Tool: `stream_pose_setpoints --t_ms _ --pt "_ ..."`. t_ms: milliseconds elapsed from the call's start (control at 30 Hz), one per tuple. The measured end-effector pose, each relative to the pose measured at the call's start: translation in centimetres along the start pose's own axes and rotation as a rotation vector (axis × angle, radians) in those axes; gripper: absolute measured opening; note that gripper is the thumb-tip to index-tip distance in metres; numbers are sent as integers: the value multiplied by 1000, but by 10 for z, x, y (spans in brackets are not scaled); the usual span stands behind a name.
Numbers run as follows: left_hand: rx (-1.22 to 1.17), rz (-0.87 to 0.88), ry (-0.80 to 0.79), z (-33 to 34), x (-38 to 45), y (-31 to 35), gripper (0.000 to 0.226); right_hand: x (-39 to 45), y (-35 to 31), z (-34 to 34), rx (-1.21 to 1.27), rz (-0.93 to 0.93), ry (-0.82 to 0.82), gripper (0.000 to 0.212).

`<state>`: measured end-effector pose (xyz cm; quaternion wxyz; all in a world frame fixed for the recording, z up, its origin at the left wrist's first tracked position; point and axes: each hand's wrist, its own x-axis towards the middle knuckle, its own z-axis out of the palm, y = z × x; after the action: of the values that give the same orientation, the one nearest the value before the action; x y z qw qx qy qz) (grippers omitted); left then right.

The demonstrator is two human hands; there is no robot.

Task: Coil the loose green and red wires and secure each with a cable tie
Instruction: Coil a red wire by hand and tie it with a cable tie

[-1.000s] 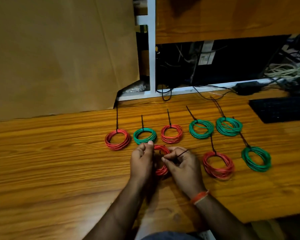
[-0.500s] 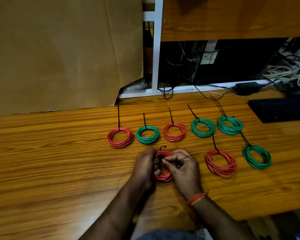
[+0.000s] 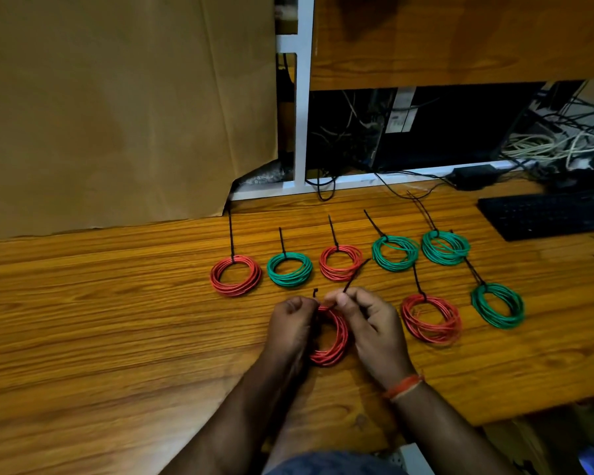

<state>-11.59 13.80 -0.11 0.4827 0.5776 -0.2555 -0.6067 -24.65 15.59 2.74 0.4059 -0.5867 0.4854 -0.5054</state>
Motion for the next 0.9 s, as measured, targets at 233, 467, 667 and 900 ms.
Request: stream_pose_setpoints --t_ms 233,467,667,900 --pt "-7 64 -42 3 -2 -2 26 -2 -3 4 94 214 15 25" --pt "24 57 -57 3 2 -4 31 2 -6 5 -25 257 -14 23" --pt "13 61 -38 3 8 -6 36 5 -6 0 -251 145 127 23" --pt "39 104 -70 4 11 -11 28 11 -13 -8 -574 -29 137 10"
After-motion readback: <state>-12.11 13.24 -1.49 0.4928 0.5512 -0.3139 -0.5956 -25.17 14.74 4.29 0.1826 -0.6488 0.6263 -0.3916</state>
